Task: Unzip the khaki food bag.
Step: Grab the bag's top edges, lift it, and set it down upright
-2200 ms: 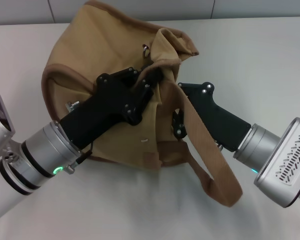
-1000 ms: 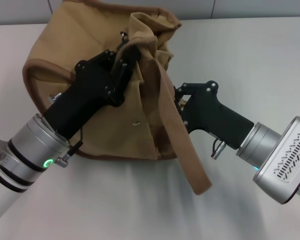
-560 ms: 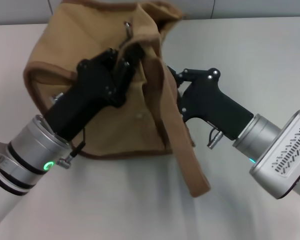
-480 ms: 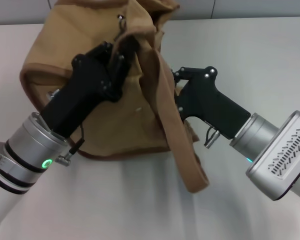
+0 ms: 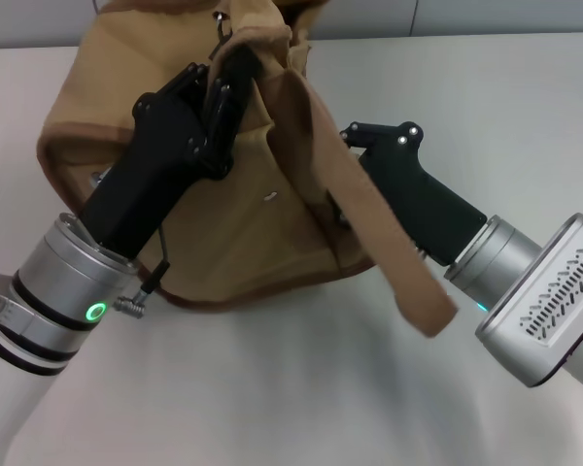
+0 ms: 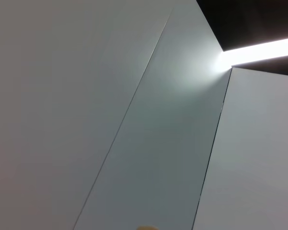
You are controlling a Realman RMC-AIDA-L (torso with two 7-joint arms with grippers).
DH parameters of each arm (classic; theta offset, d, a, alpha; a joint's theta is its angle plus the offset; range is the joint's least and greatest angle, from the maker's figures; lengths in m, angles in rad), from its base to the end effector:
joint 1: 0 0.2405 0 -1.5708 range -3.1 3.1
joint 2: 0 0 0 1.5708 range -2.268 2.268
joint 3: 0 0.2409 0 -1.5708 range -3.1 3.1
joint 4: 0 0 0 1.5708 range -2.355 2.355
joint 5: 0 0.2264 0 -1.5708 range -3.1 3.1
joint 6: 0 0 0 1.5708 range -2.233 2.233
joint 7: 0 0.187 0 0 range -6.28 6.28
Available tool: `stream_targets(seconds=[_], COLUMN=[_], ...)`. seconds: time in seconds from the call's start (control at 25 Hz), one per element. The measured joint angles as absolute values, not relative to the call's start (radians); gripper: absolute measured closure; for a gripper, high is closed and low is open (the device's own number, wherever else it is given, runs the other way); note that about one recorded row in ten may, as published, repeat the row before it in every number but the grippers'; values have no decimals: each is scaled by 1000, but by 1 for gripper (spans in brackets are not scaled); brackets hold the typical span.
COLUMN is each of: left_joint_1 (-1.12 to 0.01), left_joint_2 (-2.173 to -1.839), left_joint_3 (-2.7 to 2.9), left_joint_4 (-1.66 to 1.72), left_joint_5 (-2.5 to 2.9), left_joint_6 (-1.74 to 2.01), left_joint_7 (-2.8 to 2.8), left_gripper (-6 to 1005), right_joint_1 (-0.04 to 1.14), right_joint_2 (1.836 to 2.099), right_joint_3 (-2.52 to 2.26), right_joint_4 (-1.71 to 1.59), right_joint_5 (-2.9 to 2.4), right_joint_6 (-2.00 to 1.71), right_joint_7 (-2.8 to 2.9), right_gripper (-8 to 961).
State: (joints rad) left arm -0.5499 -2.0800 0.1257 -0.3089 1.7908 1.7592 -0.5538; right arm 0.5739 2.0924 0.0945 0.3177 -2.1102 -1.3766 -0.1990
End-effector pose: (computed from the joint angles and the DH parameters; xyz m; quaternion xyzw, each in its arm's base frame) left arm -0.1703 0.2988 -0.0630 -0.7205 -0.1943 -0.6117 0.2626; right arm 0.1764 0.3199 -0.1243 -0.8366 -0.0689 0.3578 0.4090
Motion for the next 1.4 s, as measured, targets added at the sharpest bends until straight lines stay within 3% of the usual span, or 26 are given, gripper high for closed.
stream_targets(seconds=[1.4], left_joint_1=[-519], left_joint_2=[-2082], left_joint_3=[60], left_joint_4=[-337], left_joint_5=[1841], left_joint_6=[1739], left_joint_7=[-601], left_gripper=[845], right_joint_1=[613], right_joint_2=[2092], right_joint_3=[172], right_joint_4=[379], right_joint_5=[-2157], right_joint_6=[-1265], right_joint_7=[-278], right_gripper=[892])
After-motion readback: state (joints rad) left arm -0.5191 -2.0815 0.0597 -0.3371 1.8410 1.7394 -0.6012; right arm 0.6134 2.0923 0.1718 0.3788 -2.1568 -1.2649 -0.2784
